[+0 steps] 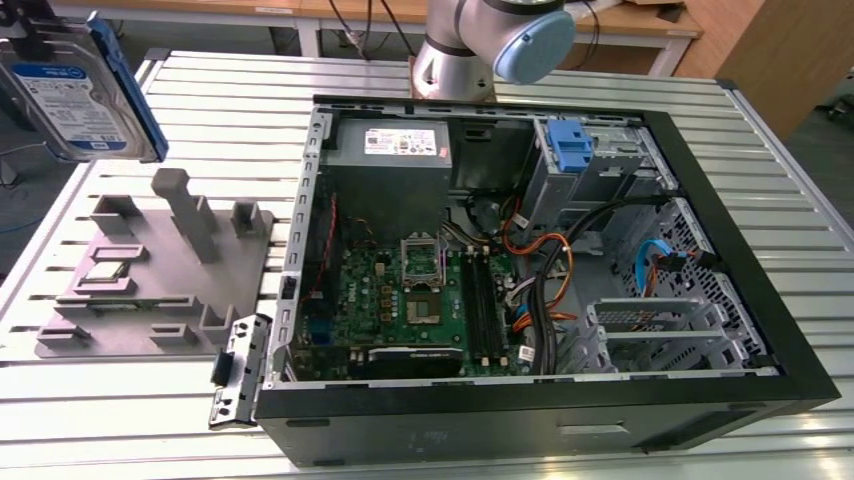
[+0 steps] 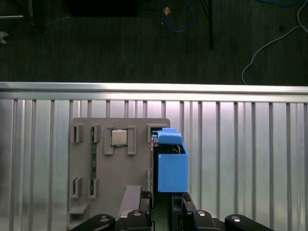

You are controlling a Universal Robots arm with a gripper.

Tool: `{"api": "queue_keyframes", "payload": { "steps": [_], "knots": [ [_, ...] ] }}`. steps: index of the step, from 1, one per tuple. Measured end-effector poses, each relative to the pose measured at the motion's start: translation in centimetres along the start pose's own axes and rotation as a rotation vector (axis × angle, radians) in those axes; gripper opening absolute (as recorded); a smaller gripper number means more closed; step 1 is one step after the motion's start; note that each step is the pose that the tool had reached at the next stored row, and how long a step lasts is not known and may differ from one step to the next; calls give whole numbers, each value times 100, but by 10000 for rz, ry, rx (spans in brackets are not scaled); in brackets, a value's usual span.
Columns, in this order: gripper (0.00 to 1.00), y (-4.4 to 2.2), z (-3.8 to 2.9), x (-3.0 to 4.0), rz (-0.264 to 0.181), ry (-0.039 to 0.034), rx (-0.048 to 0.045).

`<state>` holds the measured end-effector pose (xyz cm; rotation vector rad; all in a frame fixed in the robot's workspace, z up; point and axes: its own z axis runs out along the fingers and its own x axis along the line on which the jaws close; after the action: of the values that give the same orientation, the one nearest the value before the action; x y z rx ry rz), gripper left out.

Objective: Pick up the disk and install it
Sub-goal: 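Pick up the disk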

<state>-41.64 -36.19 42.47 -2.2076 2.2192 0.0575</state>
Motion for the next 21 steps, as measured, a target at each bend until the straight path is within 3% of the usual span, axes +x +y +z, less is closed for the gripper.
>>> {"api": "queue_keyframes", "payload": {
  "steps": [21],
  "knots": [
    [35,1,-54,-2,0,2,-4]
  ]
}}
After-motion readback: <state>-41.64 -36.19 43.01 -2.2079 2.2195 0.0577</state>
